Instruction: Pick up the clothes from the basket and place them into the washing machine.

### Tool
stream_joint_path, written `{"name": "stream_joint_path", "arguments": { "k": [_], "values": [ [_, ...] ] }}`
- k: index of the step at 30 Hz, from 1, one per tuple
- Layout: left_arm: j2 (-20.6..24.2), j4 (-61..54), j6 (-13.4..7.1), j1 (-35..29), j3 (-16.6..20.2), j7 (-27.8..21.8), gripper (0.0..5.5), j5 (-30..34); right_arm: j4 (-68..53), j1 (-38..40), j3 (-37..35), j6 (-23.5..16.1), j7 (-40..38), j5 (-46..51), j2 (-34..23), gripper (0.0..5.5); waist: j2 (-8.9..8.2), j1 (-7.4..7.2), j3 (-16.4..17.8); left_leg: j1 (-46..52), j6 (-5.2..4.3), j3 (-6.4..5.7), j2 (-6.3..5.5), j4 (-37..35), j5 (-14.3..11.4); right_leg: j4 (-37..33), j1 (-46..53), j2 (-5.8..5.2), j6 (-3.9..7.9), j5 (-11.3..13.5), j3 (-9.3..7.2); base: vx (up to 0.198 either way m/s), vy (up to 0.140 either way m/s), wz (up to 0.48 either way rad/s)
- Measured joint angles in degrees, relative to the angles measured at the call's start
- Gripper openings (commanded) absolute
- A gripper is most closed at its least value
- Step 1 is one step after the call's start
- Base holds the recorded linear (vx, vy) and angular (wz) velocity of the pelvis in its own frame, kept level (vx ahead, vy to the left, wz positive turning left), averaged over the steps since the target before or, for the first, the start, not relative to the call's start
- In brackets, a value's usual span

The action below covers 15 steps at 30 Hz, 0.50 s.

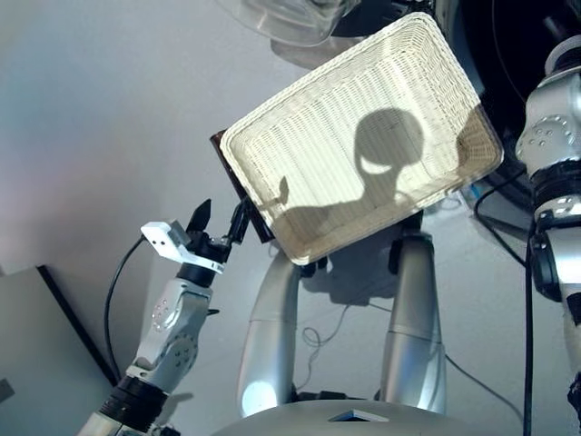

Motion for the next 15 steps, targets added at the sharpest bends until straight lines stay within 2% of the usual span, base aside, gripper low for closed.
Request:
{"name": "stream_joint_path", "arguments": {
  "k": [3,8,15],
  "values": [
    [-0.02,0.41,0.0,0.41,0.14,0.06,5.5,0.06,-4.06,4.58,-0.25,-0.19,-0.05,-1.13,2.15,5.5,-1.18,-0.06,-0.62,0.19,-0.23,0.0,0.26,-0.38,-0.02,-0.24,0.04,0.25,-0.02,0.13,-0.15,0.0,0.0,0.0],
    [-0.11,0.89,0.0,0.55,1.06,0.05,5.5,0.17,-8.85,9.03,0.83,1.08,-0.1,-6.92,1.47,5.5,-1.2,0.0,-0.64,1.0,-0.42,0.08,0.33,-0.9,0.01,-0.27,0.57,0.26,-0.25,0.06,-0.2,0.0,0.0,0.0],
    [-1.0,1.81,0.0,1.42,2.41,-0.04,5.5,0.29,-12.34,14.17,3.27,3.51,-0.05,-9.21,0.14,5.5,-1.03,0.54,-0.75,5.38,-1.83,-0.11,0.64,-5.16,0.84,-1.75,3.81,0.2,-1.38,-0.43,-1.11,0.0,0.0,0.0]
  ]
}}
